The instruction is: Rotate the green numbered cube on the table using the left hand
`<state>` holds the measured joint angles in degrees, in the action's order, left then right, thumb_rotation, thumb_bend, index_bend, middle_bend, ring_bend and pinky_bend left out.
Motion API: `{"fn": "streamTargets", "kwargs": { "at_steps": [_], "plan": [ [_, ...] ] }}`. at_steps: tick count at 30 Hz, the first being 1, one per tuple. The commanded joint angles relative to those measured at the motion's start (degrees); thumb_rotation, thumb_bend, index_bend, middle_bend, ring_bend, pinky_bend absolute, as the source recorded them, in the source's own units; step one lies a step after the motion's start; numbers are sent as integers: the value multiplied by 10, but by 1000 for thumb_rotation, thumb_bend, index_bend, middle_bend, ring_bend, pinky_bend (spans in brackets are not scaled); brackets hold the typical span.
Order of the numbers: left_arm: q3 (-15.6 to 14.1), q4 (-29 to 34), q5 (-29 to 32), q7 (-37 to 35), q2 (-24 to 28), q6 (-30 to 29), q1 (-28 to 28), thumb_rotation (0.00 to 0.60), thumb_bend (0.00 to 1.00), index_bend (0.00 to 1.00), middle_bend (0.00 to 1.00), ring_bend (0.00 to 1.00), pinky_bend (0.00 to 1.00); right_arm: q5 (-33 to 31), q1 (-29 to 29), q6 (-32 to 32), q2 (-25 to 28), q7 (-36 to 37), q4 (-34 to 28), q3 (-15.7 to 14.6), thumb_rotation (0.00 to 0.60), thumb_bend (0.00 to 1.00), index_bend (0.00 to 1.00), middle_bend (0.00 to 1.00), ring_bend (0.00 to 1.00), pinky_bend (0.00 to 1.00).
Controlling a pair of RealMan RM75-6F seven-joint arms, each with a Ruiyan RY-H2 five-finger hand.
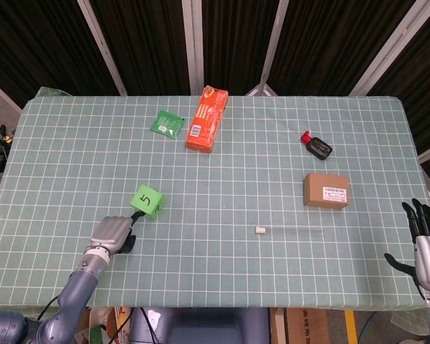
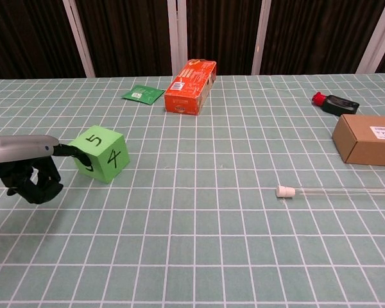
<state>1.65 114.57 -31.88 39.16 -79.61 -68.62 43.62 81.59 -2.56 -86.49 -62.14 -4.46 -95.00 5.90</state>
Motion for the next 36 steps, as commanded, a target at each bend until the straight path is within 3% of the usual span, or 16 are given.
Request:
{"fn": "streamTargets", "kwargs": {
  "at_steps": [1,36],
  "plan": [
    [5,2,7,10,-13,-6,6,600,712,156,714,543,689,-1,0,0,0,0,-1,0,600,45,65,0,0,0],
    [80,-27,63,91,-108,-93,58,600,705,156,713,543,689,-10,4,0,9,13,-8,4,600,45,65,0,0,0]
  ]
}}
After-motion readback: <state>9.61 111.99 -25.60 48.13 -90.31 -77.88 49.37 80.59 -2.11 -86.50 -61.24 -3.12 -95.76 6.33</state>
